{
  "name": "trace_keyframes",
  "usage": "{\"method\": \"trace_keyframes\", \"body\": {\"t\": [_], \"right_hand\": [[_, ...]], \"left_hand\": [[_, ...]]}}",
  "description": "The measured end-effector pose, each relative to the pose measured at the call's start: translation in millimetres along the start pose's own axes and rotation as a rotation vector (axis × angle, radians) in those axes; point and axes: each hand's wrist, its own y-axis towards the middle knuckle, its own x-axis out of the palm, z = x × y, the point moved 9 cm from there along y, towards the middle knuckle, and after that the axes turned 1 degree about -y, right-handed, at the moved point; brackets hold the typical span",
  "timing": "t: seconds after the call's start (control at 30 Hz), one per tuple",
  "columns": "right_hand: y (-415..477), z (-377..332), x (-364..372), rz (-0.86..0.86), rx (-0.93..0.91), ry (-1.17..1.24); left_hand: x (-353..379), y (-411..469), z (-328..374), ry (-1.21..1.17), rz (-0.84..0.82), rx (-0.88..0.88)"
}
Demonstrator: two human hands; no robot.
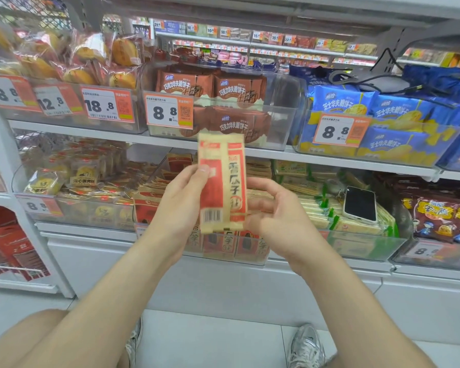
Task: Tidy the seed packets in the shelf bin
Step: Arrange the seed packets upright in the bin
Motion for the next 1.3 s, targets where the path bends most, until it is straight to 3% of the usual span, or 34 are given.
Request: {"method": "trace_keyframes", "body": {"t": [0.13, 0.37, 0.67, 0.77, 0.87, 0.97, 1.1, 1.3], "right_hand": [[-2, 9, 18, -0.127, 0.062, -0.145], [8, 5, -15, 0.172, 0.052, 0.139], [4, 19, -5, 0.138, 0.211, 0.329], [5, 18, -4, 0.149, 0.209, 0.278], [5, 15, -8, 0.19, 0.16, 0.177], [3, 7, -7, 0.187, 0.065, 0.099], [-1, -2, -3, 0.173, -0.04, 0.053], [-7, -21, -1, 0.294, -0.218, -0.069]], "left_hand": [[-7, -2, -2, 0.023, 0.093, 0.006], [14, -7, -19, -0.028, -0.09, -0.113], [24, -9, -24, -0.167, -0.086, -0.151], [16, -6, -17, -0.14, 0.013, -0.071], [-3, -5, 1, 0.101, 0.173, 0.161], [-3, -5, 9, 0.361, 0.192, 0.28], [-2, -6, 4, 0.364, 0.131, 0.241], [-1, -11, 11, 0.402, 0.189, 0.312]]}}
